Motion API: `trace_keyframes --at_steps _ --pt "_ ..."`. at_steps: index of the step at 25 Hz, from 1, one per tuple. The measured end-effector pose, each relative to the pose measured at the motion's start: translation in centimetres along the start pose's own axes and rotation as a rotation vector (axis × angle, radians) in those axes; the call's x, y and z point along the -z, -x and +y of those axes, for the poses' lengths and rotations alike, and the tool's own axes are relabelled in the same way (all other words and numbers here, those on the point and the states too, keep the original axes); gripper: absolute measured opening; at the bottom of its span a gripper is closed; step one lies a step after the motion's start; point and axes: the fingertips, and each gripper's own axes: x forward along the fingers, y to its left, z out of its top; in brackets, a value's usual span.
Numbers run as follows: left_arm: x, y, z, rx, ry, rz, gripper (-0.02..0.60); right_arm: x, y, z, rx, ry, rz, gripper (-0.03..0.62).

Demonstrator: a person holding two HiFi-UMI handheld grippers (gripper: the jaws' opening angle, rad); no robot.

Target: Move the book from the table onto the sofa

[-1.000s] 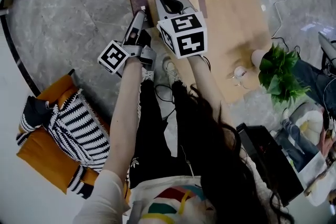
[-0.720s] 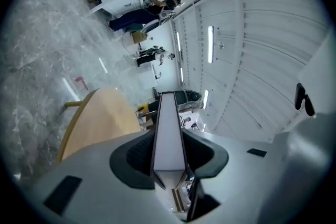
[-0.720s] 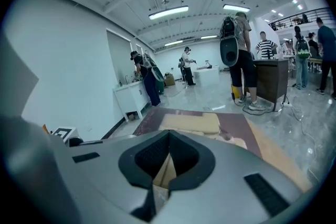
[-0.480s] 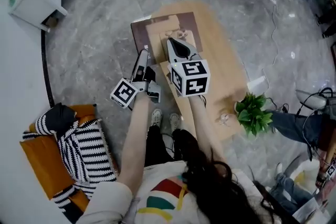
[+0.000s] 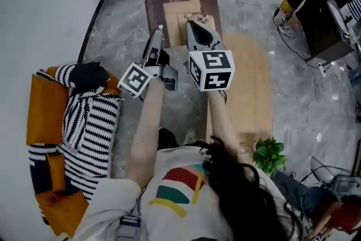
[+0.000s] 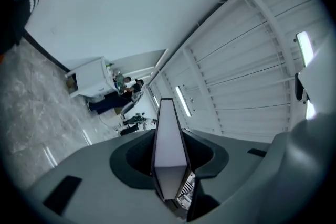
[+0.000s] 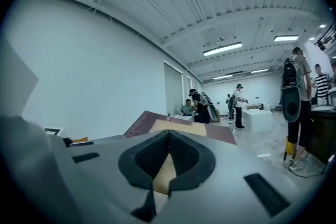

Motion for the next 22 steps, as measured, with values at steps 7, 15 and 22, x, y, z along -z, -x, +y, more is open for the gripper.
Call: trace_keyframes --at_steps 7,15,22 --pt "-17.5 9.3 3.6 -0.149 -0.115 -0.286 0.155 -2.5 -8.2 18.9 -0.329 0.075 -0.026 0.012" --pt "-32.8 22.7 4.9 -0.238 -0.281 -0.524 0.155 -2.1 -11.2 40.6 -0.653 0.137 -0.032 0.012" --pt "-39.9 37.5 7.2 -0.419 -0.330 -0.746 0.155 1.8 -9.8 56.3 -0.917 0.138 0.026 0.012"
